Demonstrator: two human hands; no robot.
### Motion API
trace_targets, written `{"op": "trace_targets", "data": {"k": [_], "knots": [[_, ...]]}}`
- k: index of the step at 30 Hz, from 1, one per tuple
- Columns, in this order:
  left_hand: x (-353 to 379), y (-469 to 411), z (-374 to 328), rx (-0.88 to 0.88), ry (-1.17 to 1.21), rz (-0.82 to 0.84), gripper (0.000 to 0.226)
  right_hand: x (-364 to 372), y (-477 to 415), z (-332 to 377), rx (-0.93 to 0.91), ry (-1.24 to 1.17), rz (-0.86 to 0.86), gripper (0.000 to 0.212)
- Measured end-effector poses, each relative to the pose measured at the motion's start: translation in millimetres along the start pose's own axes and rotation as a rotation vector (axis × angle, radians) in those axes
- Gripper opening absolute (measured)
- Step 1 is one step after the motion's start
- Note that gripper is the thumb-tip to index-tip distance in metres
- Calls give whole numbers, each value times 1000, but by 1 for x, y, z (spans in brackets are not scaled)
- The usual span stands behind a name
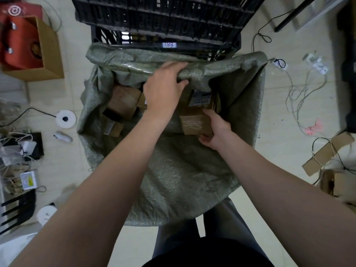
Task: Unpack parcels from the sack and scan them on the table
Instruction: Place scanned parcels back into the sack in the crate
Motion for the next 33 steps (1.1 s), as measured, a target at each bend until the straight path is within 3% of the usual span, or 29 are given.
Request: {"op": "trace_targets", "data": {"k": [10, 16, 18, 20, 23, 29, 33], "knots": [[-1, -14, 11, -140, 131, 186, 36, 2, 1, 9, -84, -212, -111, 45], [-4, -15, 12, -136, 163, 210, 37, 38, -10, 31, -137, -274, -238, 60], [-3, -16, 12, -129, 164, 200, 37, 30, -21, 34, -247, -235, -352, 66], [-1, -16, 14, -132, 168, 201, 37, 19, -47, 22, -257, 15, -294, 62], [1, -17, 15, -126, 179, 195, 38, -9, -59, 2, -285, 192, -223, 52], [-1, -14, 12, -132, 203, 187, 37, 4, -50, -11, -276, 885, -122, 94], [-1, -13, 12, -136, 213, 193, 37, 11, -41, -16, -527, 1487, -158, 90]]}}
Point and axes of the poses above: each hand's wrist, its own y-axis away from the middle knuckle, its own x-axis out of the palm, z = x × y, the point moved 6 cm from there along -y, towards the middle knuckle, and after that the axes turned 5 degrees about -x, right-handed, at the moved point
